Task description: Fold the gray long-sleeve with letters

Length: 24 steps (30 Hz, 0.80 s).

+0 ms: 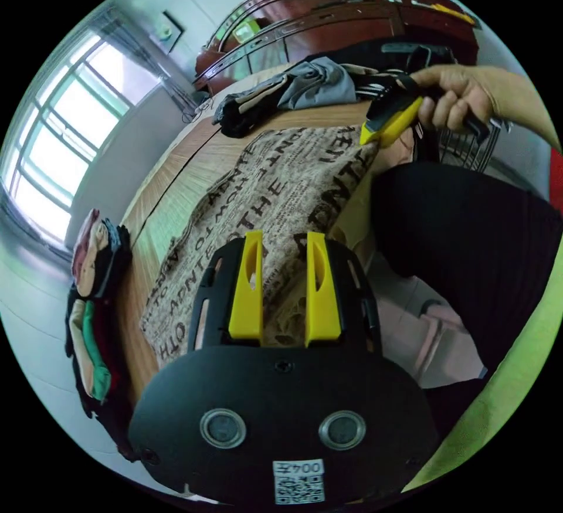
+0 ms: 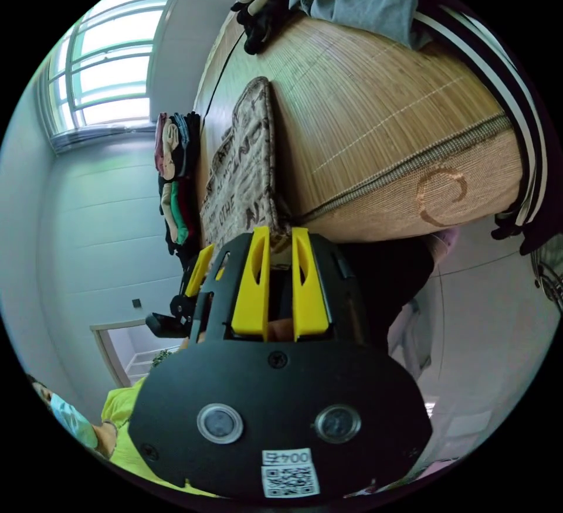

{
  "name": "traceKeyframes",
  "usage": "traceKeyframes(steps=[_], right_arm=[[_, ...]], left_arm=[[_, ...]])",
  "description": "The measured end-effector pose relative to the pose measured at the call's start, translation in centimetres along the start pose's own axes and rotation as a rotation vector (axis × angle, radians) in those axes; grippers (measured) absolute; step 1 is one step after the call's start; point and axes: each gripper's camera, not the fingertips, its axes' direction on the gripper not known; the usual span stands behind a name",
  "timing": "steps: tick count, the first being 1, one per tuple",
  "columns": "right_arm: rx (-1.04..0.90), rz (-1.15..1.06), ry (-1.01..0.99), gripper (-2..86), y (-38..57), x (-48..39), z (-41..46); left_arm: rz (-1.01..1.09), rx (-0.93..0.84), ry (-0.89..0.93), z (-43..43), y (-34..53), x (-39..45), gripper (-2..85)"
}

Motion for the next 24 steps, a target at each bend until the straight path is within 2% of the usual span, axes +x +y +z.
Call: traceKeyframes(steps=[10, 16, 18, 24], right_arm=[[0.009, -0.041, -0.055, 4.6, -1.2, -3.5, -1.1], [0.001, -0.094, -0.14, 4.9, -2.1, -5.8, -1.5], [0.001, -0.105, -0.148, 5.3, -2.3, -5.7, -1.4], [0.035, -0.048, -0.24, 16.4, -3.5, -2.1, -0.6]], left_arm=[[0.193, -0.107, -0.062, 2.6, -3.0, 5.6, 18.4], [0.178, -0.196, -0.134, 5.1, -5.1, 5.1, 15.3], [0.177, -0.211, -0.058, 5.7, -5.1, 4.5, 12.5], [0.031, -0.149, 0.089, 5.1, -3.4, 1.2, 8.2]])
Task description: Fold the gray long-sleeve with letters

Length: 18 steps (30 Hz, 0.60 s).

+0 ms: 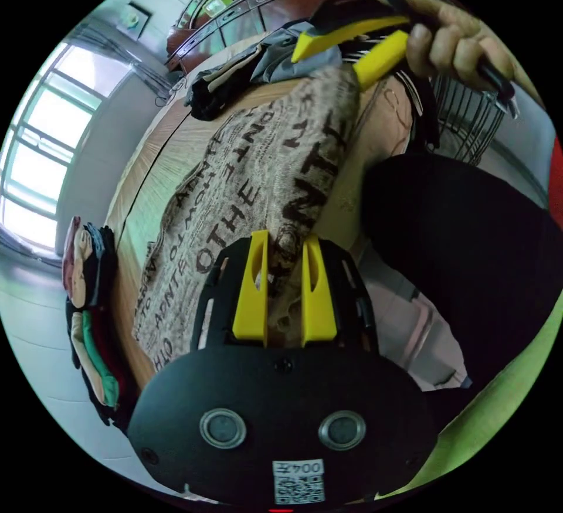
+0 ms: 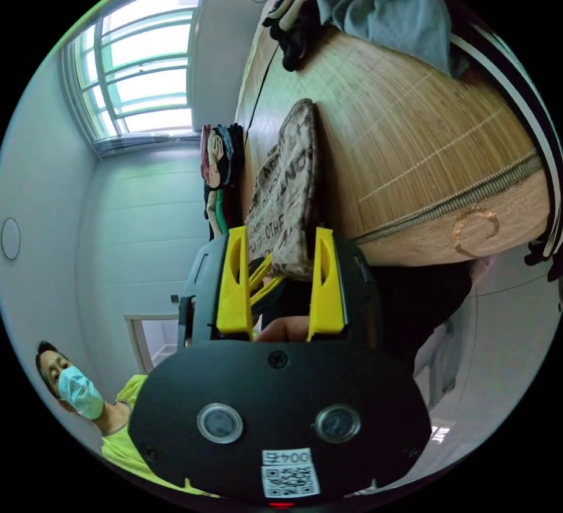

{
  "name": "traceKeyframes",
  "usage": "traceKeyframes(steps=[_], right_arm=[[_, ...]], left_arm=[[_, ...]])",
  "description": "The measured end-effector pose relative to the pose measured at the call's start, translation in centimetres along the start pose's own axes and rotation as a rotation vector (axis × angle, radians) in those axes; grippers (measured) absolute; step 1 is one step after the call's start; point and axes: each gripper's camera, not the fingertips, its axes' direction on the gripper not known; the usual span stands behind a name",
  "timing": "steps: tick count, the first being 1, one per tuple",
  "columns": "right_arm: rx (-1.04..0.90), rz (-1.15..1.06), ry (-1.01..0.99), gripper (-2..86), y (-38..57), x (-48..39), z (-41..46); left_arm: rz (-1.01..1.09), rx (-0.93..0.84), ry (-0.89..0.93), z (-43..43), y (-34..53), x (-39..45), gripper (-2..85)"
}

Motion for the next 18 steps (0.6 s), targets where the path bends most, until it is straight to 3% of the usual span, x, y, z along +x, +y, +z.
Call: traceKeyframes(steps=[5, 10, 15, 18], right_arm=[[-0.036, 0.059, -0.043, 18.9, -2.1, 2.2, 1.4], [-0.061, 0.064, -0.108, 20.5, -3.8, 1.9, 2.9], [-0.103, 0.073, -0.154, 18.3, -6.8, 0.8, 6.2], [-0.12, 0.071, -0.127, 12.2, -9.3, -0.2, 8.3]], left_arm=[[-0.029, -0.003, 0.12, -0.2, 0.8, -3.6, 7.1], [-0.215, 0.066, 0.366, -1.5, 2.8, -11.6, 6.3], [-0.23, 0.096, 0.377, -2.8, 4.8, -14.1, 6.0], [-0.215, 0.097, 0.325, -3.5, 5.9, -14.4, 6.0]])
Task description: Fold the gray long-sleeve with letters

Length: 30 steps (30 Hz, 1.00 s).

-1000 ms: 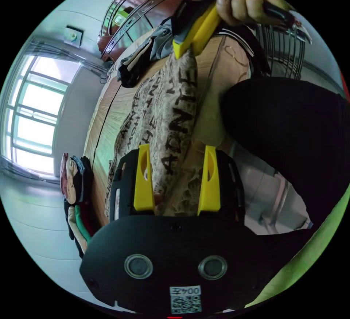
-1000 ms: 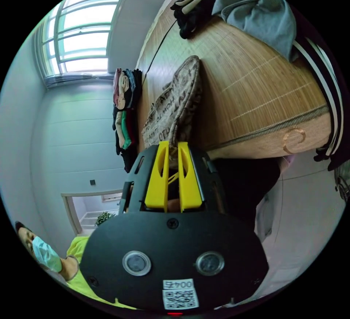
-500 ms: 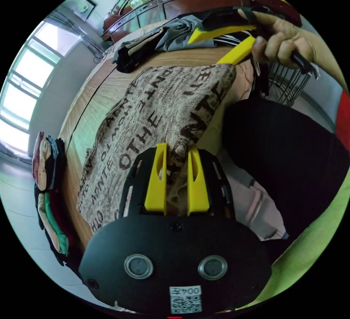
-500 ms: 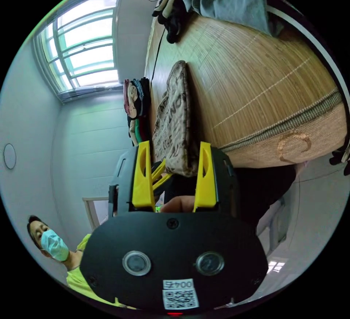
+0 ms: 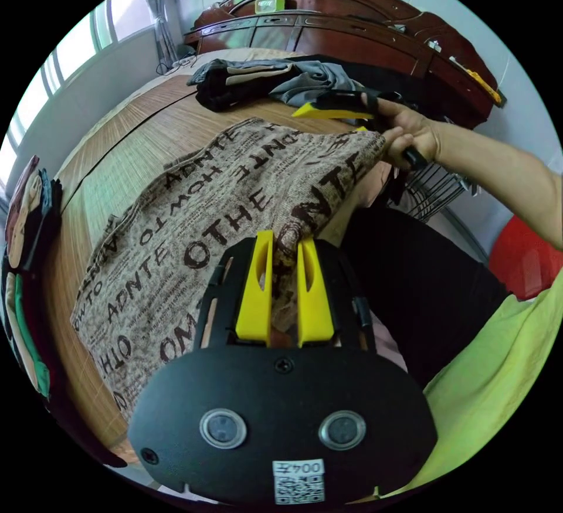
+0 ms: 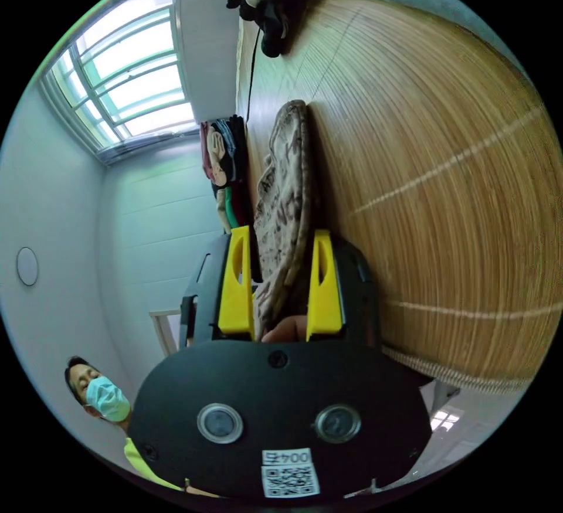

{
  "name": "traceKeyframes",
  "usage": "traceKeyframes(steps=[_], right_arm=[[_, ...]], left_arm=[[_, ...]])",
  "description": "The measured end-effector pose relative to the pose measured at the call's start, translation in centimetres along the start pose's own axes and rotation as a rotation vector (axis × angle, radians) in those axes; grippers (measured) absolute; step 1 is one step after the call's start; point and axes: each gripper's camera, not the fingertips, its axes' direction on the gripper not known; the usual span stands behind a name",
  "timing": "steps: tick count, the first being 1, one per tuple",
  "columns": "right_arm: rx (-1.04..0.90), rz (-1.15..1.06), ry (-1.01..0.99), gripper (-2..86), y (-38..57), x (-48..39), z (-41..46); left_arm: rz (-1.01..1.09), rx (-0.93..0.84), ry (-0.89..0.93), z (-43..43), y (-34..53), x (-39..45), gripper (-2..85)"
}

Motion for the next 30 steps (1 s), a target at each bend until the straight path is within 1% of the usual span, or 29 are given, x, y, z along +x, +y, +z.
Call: traceKeyframes(steps=[1, 3, 6, 8, 12, 14, 17, 21, 23, 24, 28, 30], right_arm=[[-0.012, -0.006, 0.057, 7.8, -0.9, -0.5, 0.8], [-0.03, -0.012, 0.138, 4.9, -1.9, -1.2, 2.1], [-0.035, -0.057, 0.156, 4.2, -2.2, -4.1, 3.6], [-0.052, -0.101, 0.16, 4.2, -1.7, -8.3, 5.0], [-0.07, -0.143, 0.216, 4.4, -0.6, -15.7, 8.5], [-0.083, -0.15, 0.242, 4.7, 0.0, -20.2, 11.7], [-0.091, -0.136, 0.278, 5.0, 0.8, -25.0, 16.8], [-0.092, -0.106, 0.297, 5.0, 1.8, -29.5, 23.7], [-0.094, -0.119, 0.341, 4.9, 2.6, -32.1, 28.9], [-0.097, -0.121, 0.352, 4.9, 2.8, -32.6, 30.2], [-0.125, -0.123, 0.414, 4.7, 4.1, -34.4, 40.1], [-0.135, -0.113, 0.442, 4.7, 4.7, -34.2, 44.2]], left_arm=[[0.0, 0.002, -0.019, -0.4, 0.5, -0.2, 6.0], [-0.009, 0.012, -0.048, -1.0, 1.2, -0.5, 6.1], [-0.037, 0.039, -0.097, -2.5, 2.4, -1.3, 6.3], [-0.059, 0.064, -0.114, -3.6, 3.2, -2.0, 6.3], [-0.163, 0.192, -0.113, -7.8, 5.9, -4.7, 6.3], [-0.219, 0.256, -0.094, -9.9, 7.2, -6.4, 6.3], [-0.351, 0.356, 0.006, -13.6, 9.9, -10.3, 6.2], [-0.568, 0.514, 0.22, -17.9, 15.4, -17.4, 6.2], [-0.659, 0.583, 0.314, -19.2, 18.1, -20.2, 6.2], [-0.722, 0.629, 0.377, -19.9, 19.9, -21.9, 6.1], [-0.961, 0.785, 0.581, -20.7, 26.2, -26.9, 6.1], [-1.054, 0.833, 0.65, -20.6, 28.7, -28.4, 6.1]])
